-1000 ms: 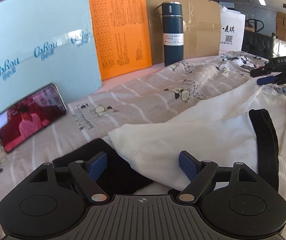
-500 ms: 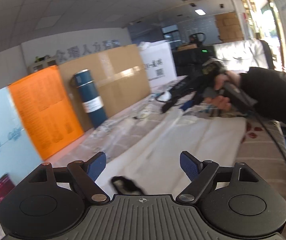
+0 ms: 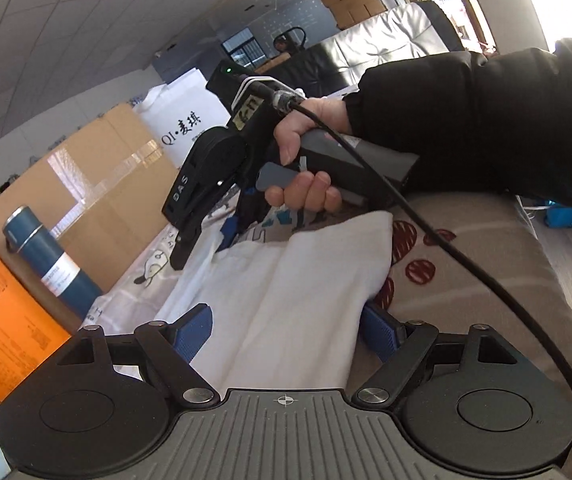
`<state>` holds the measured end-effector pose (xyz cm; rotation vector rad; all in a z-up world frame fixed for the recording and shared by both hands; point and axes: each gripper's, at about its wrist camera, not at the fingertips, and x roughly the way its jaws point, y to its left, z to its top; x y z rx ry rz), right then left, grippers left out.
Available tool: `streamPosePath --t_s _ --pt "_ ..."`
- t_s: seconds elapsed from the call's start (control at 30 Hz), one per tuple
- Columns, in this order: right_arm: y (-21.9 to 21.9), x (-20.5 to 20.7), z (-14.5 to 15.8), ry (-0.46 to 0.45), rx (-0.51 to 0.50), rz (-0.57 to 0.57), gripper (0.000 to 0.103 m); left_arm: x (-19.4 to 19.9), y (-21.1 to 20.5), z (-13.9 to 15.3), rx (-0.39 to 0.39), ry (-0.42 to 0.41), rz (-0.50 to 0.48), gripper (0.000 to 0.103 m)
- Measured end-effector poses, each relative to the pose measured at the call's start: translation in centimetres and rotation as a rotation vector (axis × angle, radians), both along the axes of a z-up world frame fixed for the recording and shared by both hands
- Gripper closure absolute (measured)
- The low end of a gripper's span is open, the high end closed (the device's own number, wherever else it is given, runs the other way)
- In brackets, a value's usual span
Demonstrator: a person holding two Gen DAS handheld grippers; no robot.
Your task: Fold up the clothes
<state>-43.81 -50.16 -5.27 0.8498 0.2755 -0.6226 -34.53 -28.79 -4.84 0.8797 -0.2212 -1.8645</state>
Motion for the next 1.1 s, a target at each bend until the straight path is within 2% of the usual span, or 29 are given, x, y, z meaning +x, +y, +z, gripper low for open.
streamPosePath --t_s 0.07,0.1,0.13,0.17,0.2,0.33,0.5,0.63,0.9,1.0,1.1 --pt "0.1 0.0 -0.1 0.012 -0.016 -0.006 0.066 -1.0 -1.1 -0.1 -0.012 0.002 -0.016 0.022" --pt "0.2 0.0 -0.1 0.022 -0.027 -0.009 0.067 -1.5 -1.6 -0.2 -0.017 0.003 -0.026 0.026" --pt "0.3 0.1 -0.2 0.032 -0.040 -0.013 0.072 -1.8 -2.1 -0.2 0.003 0.011 -0.041 0.052" --pt "0.4 0.1 -0.2 0.041 -0.050 -0.016 0.076 -1.9 -2.6 -0.1 0.033 0.022 -0.058 0.083" --pt "0.4 0.1 -0.2 0.047 -0.058 -0.018 0.078 -1.9 -2.7 -0.1 0.042 0.032 -0.065 0.091" --pt "0.7 0.3 -0.2 0.068 -0.093 -0.024 0.087 -0.6 -2.2 0.8 0.024 0.098 -0.050 0.095" --pt "2.0 0.8 2.0 0.053 -0.174 -0.048 0.089 1.8 -0.5 2.8 -0.092 0.183 0.026 0.095" --pt "3.7 1.9 5.2 0.045 -0.241 -0.076 0.090 4.2 1.9 4.4 -0.184 0.246 0.084 0.095" --pt "8.4 8.9 12.8 0.083 -0.430 -0.059 0.091 10.4 7.1 7.7 -0.352 0.348 0.249 0.096" --pt "9.9 12.9 14.7 0.086 -0.472 -0.008 0.092 12.7 9.5 8.6 -0.406 0.368 0.348 0.096" --pt "11.3 17.8 15.8 0.089 -0.490 0.065 0.092 15.1 12.1 8.6 -0.426 0.388 0.456 0.096"
